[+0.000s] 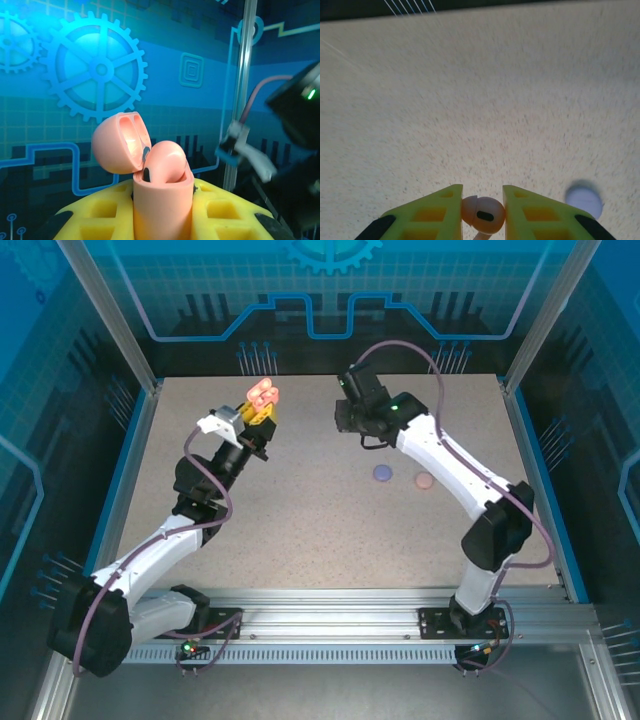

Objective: Insert wireless bluetooth earbuds into charging case

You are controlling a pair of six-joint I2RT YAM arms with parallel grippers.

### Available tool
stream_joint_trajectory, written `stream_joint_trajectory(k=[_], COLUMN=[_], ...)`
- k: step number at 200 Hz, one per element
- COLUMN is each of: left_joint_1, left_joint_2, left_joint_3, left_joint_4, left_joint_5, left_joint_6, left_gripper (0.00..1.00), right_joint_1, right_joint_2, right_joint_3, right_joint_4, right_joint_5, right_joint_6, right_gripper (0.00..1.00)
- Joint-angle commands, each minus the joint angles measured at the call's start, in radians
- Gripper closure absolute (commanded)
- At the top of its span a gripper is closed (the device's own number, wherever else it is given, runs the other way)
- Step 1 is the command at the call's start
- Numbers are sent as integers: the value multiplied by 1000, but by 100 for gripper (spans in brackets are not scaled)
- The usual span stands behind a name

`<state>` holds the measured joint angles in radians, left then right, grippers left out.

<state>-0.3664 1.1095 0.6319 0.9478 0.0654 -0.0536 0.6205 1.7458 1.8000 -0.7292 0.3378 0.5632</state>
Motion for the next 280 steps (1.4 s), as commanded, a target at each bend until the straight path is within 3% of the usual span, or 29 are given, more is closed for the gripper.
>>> stream_joint_trajectory(k=[1,109,151,198,280], left_joint_1=[-11,-123,-131,-135,-138], left_joint_2=[-10,123,138,133,118], left_joint_3=[-12,65,84,81,74], left_joint_4=[40,12,7,-3,-1], left_joint_5=[74,100,102,100,83], left_joint_6=[10,87,85,84,85], left_gripper=[100,100,100,100,100], right_joint_1=[-8,1,-1,-2,-1], right_joint_2=[-82,-336,-349,-332,-303], right_joint_3=[36,-189,-199,-164,-178], right_joint_4=[104,547,561,499,498], right_joint_5=[14,-258,-433,-528,-565], right_joint_6=[-106,-330,-508,-610,-618], right_gripper=[76,74,75,75,76])
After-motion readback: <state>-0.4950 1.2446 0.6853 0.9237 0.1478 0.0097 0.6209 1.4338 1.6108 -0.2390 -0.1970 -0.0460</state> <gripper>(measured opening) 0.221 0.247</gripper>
